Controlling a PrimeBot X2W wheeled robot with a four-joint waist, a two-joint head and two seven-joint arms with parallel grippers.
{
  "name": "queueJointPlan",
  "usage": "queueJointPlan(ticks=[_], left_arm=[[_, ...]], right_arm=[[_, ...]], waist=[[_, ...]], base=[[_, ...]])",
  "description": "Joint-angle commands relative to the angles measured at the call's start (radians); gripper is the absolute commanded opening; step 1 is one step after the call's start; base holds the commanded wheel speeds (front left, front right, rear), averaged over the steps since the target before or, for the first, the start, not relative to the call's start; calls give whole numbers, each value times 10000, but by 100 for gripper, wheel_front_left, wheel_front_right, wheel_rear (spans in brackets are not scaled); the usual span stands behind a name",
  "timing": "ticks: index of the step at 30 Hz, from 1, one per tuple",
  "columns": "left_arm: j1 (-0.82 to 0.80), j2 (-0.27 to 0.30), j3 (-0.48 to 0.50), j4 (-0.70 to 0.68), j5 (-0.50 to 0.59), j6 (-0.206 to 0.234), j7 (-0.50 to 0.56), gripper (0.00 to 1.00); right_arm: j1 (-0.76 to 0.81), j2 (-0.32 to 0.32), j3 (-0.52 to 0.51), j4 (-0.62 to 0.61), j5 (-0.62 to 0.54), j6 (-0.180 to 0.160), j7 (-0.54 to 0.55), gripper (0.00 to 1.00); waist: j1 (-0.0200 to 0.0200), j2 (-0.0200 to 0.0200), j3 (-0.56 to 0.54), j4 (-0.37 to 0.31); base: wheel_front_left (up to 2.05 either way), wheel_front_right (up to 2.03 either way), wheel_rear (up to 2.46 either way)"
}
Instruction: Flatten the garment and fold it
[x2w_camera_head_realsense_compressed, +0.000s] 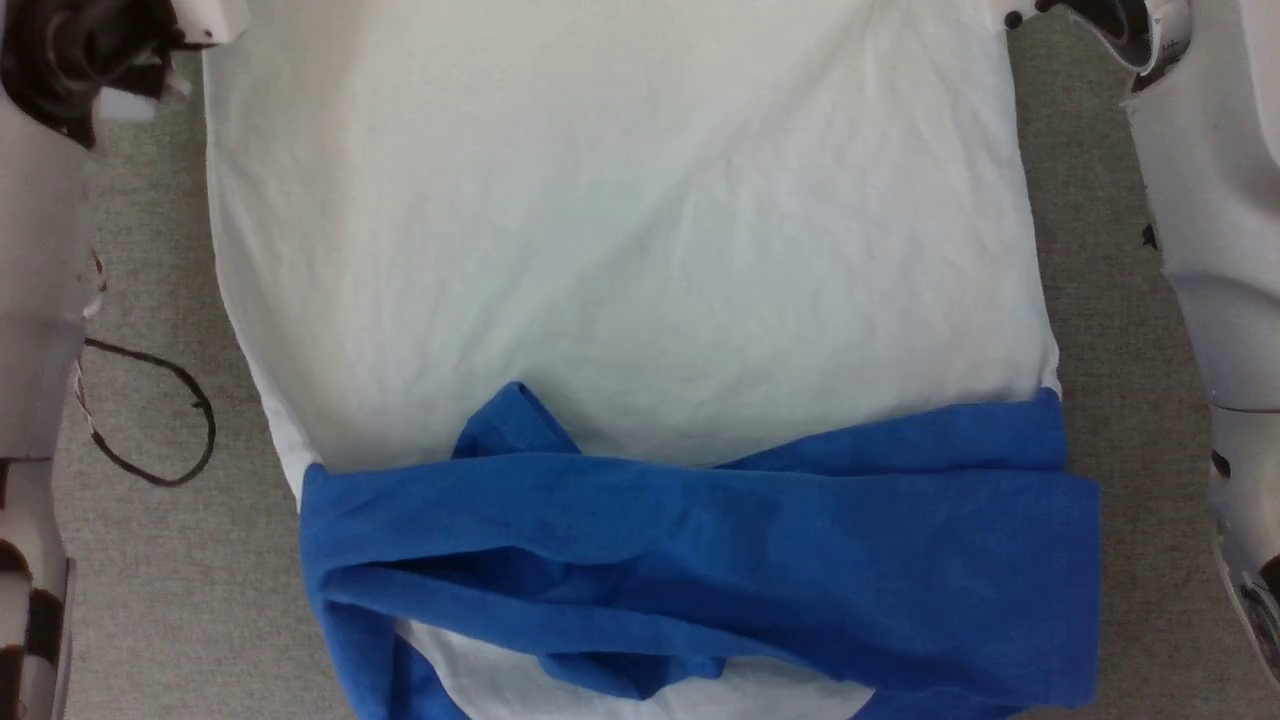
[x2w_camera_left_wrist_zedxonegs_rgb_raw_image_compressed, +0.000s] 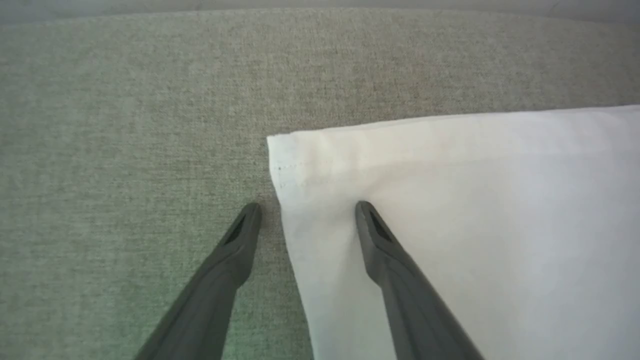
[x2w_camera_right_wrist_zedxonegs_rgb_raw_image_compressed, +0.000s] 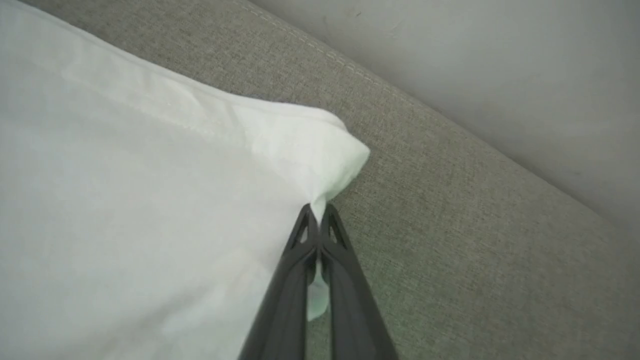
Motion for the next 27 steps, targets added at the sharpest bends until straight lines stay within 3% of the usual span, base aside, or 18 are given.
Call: queueJointPlan(ticks=[1,2,3,4,8,16,24,27], left_arm=[[358,-100,-201,346,-34,118,320,100],[394,-109,-231,399,-71,146,486,69],[411,-107,-231,403,-99,175,561,13],[423,-116,-176,385,-156,217,550,0],[426,-39,57,218,-233,306,100,0],[34,-2,715,-162,-96,555,-2011,0],[-759,-76,915,-26,493,546,-4407,0],[-929,-155,998,199,505,340,-5187,0]], right_arm=[[-138,-74,79,-80,106,-9,-24,0],[-144,-89,111,-113,157,-9,-17,0],[-153,-105,137,-145,205,-9,-8,0],[-163,-118,167,-176,268,-9,-1,0],[-171,-176,198,-249,447,-9,2,0],[-328,-222,15,-345,503,-9,-431,0],[-751,21,-942,-316,-58,-9,-1965,0],[-807,145,-1357,-143,-310,-9,-2527,0]], waist=[[1,0,83,-7],[1,0,105,-3],[1,0,130,3],[1,0,155,10],[1,0,192,44],[1,0,128,105],[1,0,-61,109],[1,0,-217,121]], base=[[0,0,0],[0,0,0],[0,0,0],[0,0,0],[0,0,0],[0,0,0],[0,0,0],[0,0,0]])
